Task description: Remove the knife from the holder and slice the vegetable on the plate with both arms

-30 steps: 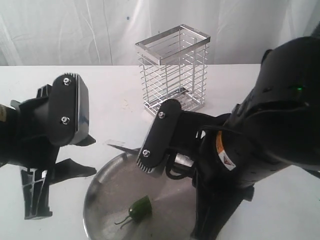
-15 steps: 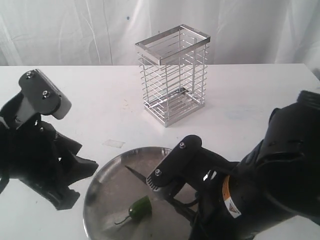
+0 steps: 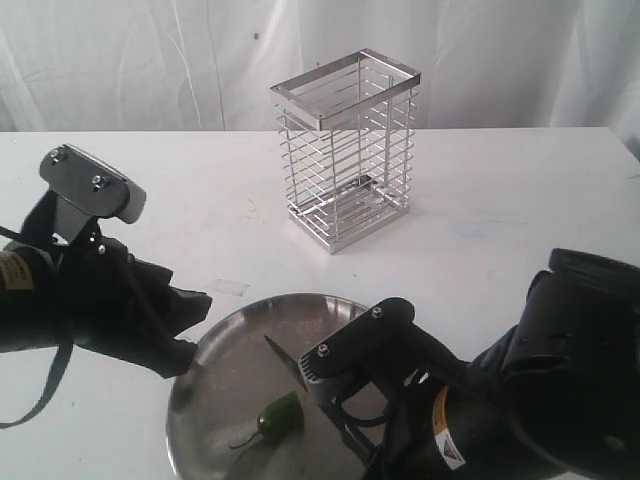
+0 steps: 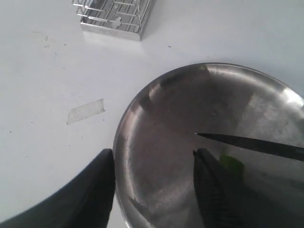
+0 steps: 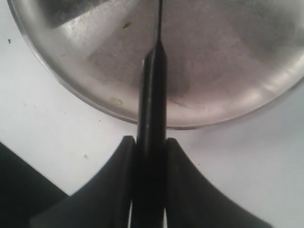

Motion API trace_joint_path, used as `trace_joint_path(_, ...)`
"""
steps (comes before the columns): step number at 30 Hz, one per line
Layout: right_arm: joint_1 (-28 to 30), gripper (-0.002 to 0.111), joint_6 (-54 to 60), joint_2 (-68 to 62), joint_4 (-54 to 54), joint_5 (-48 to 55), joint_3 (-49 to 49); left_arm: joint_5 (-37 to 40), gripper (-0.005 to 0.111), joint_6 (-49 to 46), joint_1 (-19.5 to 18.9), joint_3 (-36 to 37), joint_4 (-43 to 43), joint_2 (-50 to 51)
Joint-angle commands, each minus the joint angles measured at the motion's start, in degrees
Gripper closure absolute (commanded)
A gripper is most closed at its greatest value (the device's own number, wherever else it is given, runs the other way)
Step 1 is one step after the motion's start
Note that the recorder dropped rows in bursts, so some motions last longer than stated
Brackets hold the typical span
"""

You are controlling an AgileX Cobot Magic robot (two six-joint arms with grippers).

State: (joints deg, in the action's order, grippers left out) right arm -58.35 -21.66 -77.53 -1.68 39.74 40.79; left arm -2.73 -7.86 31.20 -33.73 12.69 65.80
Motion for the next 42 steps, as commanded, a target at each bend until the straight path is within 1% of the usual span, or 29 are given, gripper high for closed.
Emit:
trace_joint_path(1, 0.11, 0.108, -0.25, -3.21, 1.07, -2.37, -0.19, -3.09, 0.052, 1.84, -0.27, 0.3, 0.71, 4.06)
trace_joint_path(4, 0.11, 0.108, -0.25, -5.83, 2.04, -4.81, -0.19, -5.23, 0.052, 3.03, -0.27, 0.3, 0.71, 5.8)
trace_joint_path(9, 0.11, 0.108, -0.25, -8.9, 1.68, -5.99, -0.19, -7.71, 0.052, 3.39, -0.27, 0.3, 0.71, 8.09)
trace_joint_path(14, 0.11, 0.108, -0.55, -9.36, 1.68, -8.02, -0.19, -9.84, 0.052, 3.66, -0.27, 0.3, 0.71, 10.22)
trace_joint_path(19, 0.11, 0.108, -1.52, -9.36, 1.68, -8.12, -0.19, -11.13, 0.052, 6.66, -0.27, 0.3, 0.71, 12.22)
trace_joint_path(22, 0.11, 0.108, -1.52, -9.36, 1.68, -8.12, -0.19, -9.07, 0.052, 7.86, 0.24, 0.3, 0.24, 13.35)
trace_joint_path(24, 0.11, 0.108, -1.52, -9.36, 1.68, -8.12, -0.19, -6.13, 0.052, 7.86, 0.35, 0.3, -2.6, 14.37)
trace_joint_path(28, 0.11, 0.108, -3.16, -9.36, -0.65, -8.25, -0.19, -1.16, 0.049, 2.3, 0.35, 0.3, -5.92, 16.16)
trace_joint_path(32, 0.11, 0.108, -9.18, -8.9, -7.35, -8.63, -0.19, -1.17, 0.049, -5.34, 3.4, 0.3, -5.96, 16.89)
trace_joint_path(35, 0.11, 0.108, -10.12, -7.87, -8.61, -9.04, -0.19, -1.17, 0.049, -9.13, 7.25, 0.3, -6.17, 17.85)
trace_joint_path(37, 0.11, 0.108, -10.12, -7.23, -8.61, -9.56, -0.19, -1.59, 0.049, -10.79, 9.08, 0.3, -6.17, 19.08)
trace_joint_path(39, 0.11, 0.108, -10.12, -6.51, -8.61, -9.79, -0.19, -2.54, 0.049, -11.71, 9.93, 0.3, -6.17, 20.83)
trace_joint_path(42, 0.11, 0.108, -10.12, -5.95, -8.61, -9.79, -0.19, -5.35, 0.049, -11.84, 10.03, 0.3, -6.17, 23.44)
